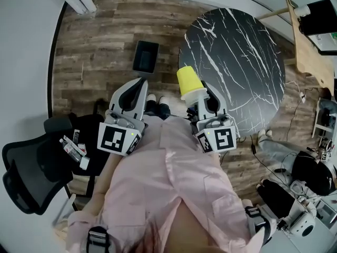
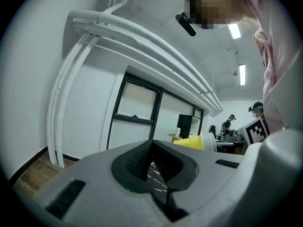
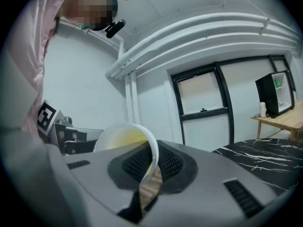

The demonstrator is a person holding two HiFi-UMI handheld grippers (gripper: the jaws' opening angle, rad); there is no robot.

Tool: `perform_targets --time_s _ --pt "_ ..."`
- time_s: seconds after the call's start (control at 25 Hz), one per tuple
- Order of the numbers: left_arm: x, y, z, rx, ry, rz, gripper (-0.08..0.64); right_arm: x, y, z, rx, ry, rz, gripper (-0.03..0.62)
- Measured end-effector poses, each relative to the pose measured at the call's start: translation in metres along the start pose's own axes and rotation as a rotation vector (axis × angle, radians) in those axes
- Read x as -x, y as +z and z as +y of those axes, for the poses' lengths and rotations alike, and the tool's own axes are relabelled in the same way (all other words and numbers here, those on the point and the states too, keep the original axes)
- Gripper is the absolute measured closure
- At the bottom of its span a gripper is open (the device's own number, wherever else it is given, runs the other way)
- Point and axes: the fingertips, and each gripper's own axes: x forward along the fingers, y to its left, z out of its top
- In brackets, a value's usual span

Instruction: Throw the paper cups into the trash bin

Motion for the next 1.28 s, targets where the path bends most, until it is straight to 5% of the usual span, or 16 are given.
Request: perform_targets --time_s 0.32,0.92,1.28 --pt "0.000 0.002 0.001 -0.001 0.001 -0.001 0.545 0.004 0.002 -0.008 0.003 -0.028 -0.003 0.551" --pt "0.007 0.006 0.019 -0.050 0.042 0.003 0.545 0.047 0.010 -0.120 0.069 -0.284 0.015 0.551" --pt "0.026 -0.002 0.021 -0.037 0.081 0.018 0.545 0.058 0.001 -0.136 0.088 -0.315 0.047 0.551"
